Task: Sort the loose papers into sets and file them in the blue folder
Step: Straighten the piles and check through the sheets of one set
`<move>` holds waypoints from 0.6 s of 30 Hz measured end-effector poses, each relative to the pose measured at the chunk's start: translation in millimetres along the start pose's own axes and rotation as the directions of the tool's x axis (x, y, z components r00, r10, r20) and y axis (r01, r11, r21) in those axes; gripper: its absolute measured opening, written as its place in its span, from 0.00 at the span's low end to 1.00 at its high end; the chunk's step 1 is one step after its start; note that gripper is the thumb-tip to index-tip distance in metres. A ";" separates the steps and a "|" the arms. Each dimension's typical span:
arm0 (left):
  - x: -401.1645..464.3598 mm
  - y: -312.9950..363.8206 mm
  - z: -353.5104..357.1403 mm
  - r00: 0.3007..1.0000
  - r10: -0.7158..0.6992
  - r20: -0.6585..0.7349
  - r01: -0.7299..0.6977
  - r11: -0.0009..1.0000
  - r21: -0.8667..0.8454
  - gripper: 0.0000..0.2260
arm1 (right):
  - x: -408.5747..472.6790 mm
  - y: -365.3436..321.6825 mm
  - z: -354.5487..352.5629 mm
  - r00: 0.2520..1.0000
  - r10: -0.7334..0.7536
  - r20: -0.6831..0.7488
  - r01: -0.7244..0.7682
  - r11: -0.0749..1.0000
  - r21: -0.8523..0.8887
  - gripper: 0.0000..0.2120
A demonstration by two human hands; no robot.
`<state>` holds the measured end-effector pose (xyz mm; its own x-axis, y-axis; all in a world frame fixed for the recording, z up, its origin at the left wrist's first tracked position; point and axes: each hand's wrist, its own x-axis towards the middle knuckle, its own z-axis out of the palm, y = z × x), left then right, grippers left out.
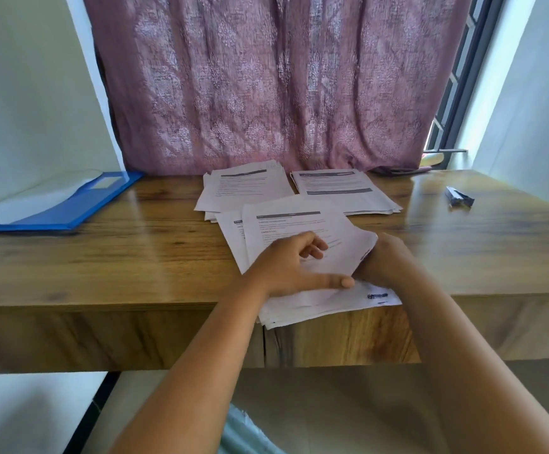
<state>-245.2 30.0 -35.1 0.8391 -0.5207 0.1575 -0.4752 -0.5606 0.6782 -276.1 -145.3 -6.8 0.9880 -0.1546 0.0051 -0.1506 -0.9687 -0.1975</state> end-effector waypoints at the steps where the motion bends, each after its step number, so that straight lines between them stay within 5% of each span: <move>1: -4.3 2.0 2.8 1.000 0.011 0.011 -0.012 0.995 0.103 0.38 | 2.2 4.4 3.3 0.999 0.037 -0.010 -0.036 0.995 0.094 0.14; 4: -13.3 2.7 15.3 0.997 0.072 -0.022 -0.063 0.961 0.270 0.29 | 5.8 17.9 10.1 0.984 0.140 -0.110 -0.079 0.899 0.431 0.06; 9: -19.8 12.7 26.0 0.977 0.122 -0.174 -0.079 0.969 0.232 0.07 | 17.4 36.0 16.8 0.972 0.143 -0.187 -0.001 0.798 0.603 0.08; 10: -20.6 15.3 25.6 0.961 0.135 -0.241 -0.071 0.964 0.255 0.09 | 18.0 39.7 15.6 0.966 0.185 -0.180 -0.014 0.733 0.680 0.07; 14: -23.5 18.9 23.3 0.933 0.100 -0.346 0.022 0.943 0.332 0.13 | 18.0 65.4 7.6 0.916 0.399 -0.045 -0.067 0.262 0.963 0.06; 18: -27.2 14.6 31.6 0.932 0.133 -0.338 0.064 0.857 0.512 0.08 | 5.5 92.4 -2.7 0.843 0.537 0.035 0.083 -0.193 0.978 0.05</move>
<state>-283.4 15.6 -52.1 0.8081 -0.3419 0.4797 -0.4893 -0.8430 0.2234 -284.6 -236.2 -22.4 0.7528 -0.6441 -0.1358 0.1458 0.3643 -0.9198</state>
